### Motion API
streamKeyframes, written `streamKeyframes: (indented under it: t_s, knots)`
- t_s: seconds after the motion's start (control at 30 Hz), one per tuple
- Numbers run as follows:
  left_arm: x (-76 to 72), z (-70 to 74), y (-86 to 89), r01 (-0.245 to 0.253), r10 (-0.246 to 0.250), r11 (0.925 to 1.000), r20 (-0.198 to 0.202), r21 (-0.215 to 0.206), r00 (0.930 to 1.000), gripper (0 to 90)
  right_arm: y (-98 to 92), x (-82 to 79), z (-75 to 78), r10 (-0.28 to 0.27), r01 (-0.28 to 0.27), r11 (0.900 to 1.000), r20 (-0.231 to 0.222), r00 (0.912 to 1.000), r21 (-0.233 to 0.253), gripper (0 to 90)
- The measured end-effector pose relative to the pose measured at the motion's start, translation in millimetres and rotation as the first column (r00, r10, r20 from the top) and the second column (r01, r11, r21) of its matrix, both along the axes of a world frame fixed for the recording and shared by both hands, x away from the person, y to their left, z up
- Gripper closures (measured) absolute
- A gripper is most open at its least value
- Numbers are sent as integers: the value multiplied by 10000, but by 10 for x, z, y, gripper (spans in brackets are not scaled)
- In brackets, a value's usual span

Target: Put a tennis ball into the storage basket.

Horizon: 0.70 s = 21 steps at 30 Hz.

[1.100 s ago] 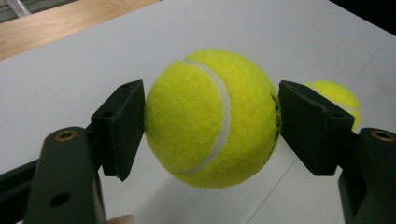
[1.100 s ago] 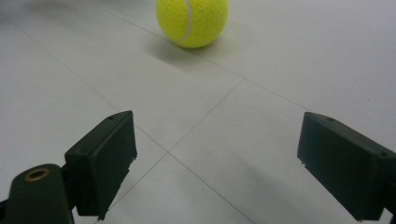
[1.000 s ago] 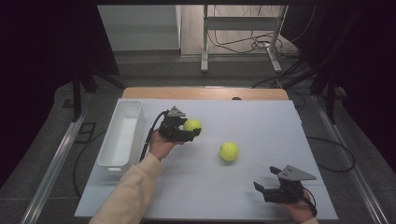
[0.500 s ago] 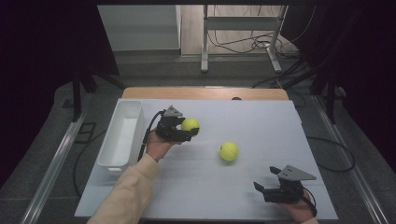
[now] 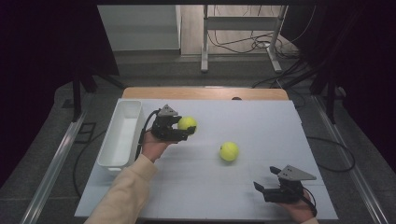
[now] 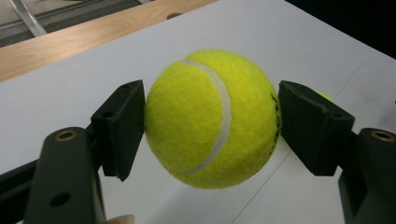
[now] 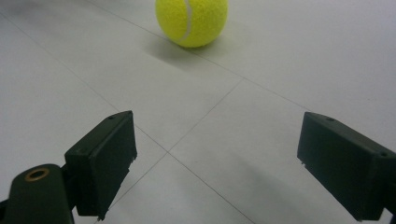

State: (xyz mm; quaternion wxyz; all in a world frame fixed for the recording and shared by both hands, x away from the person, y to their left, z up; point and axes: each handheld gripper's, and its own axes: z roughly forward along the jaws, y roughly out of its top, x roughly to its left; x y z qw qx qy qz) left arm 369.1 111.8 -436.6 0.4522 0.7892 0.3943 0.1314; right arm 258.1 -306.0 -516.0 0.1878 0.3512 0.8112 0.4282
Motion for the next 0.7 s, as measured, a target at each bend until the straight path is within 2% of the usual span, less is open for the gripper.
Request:
streamKeyframes:
  t_s: [0.3,0.7]
  knots:
    - [-39,51,80,-70,72,9997,80,-249,9999,269,0,1,0,-2,2,10000,1,10000,1,123]
    - [-79,187,181,-185,199,9992,367,-365,9991,269,-2,3,1,-29,29,10000,9,10000,6,122]
